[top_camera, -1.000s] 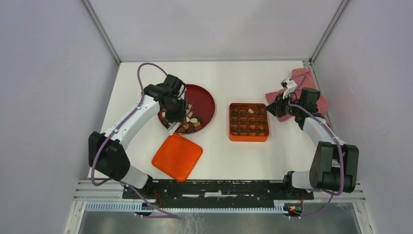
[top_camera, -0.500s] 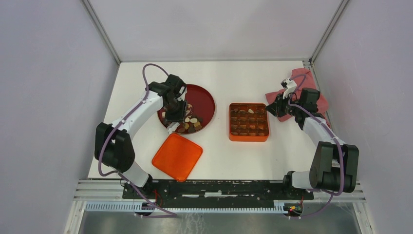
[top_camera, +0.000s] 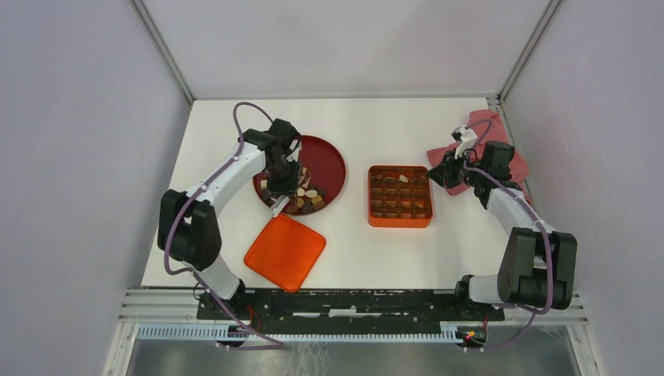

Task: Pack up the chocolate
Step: Pick up the fake chocolate from the plate.

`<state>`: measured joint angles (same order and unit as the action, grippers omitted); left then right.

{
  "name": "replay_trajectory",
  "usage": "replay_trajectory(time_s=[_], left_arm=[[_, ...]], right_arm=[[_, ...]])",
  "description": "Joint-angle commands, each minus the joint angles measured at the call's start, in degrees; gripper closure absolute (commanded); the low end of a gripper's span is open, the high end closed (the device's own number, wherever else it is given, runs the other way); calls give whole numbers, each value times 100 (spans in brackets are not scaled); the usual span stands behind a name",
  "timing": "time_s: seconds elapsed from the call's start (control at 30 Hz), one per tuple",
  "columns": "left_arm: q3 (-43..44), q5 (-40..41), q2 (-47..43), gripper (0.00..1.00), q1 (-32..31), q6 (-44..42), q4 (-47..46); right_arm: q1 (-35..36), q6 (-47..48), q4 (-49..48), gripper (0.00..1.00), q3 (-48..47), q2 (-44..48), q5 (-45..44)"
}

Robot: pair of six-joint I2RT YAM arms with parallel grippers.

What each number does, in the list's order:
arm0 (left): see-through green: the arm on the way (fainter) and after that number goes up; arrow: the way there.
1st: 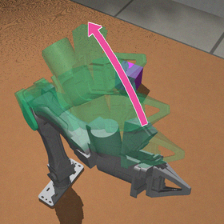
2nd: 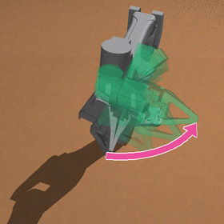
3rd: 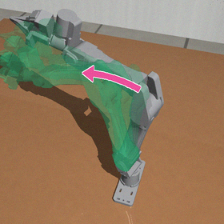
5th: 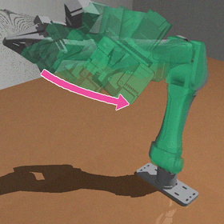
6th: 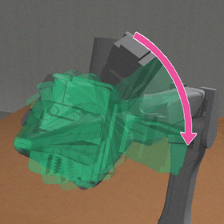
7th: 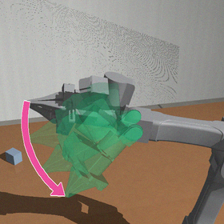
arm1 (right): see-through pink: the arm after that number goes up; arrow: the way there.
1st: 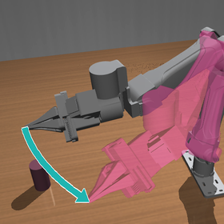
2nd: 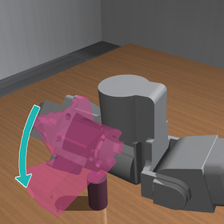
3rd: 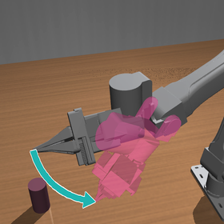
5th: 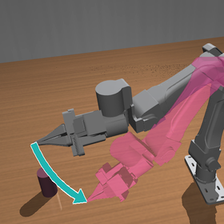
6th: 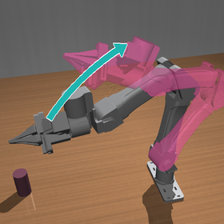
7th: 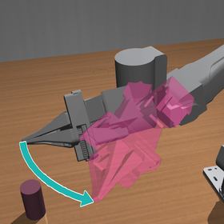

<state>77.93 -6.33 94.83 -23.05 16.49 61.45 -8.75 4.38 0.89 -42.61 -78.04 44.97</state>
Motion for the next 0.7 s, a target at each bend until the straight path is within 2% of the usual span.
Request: replay_trajectory(time_s=[0.0, 0.23, 0.5, 0.67], left_arm=[[353, -95, -28, 67, 35, -362, 119], [488, -231, -243, 65, 30, -278, 249], [325, -19, -122, 64, 31, -234, 271], [326, -232, 16, 64, 31, -225, 271]], right_arm=[[-12, 36, -158, 79, -37, 36, 73], [-12, 36, -159, 79, -37, 21, 74], [-12, 28, -168, 79, -37, 33, 83], [-12, 36, -168, 79, -28, 56, 73]])
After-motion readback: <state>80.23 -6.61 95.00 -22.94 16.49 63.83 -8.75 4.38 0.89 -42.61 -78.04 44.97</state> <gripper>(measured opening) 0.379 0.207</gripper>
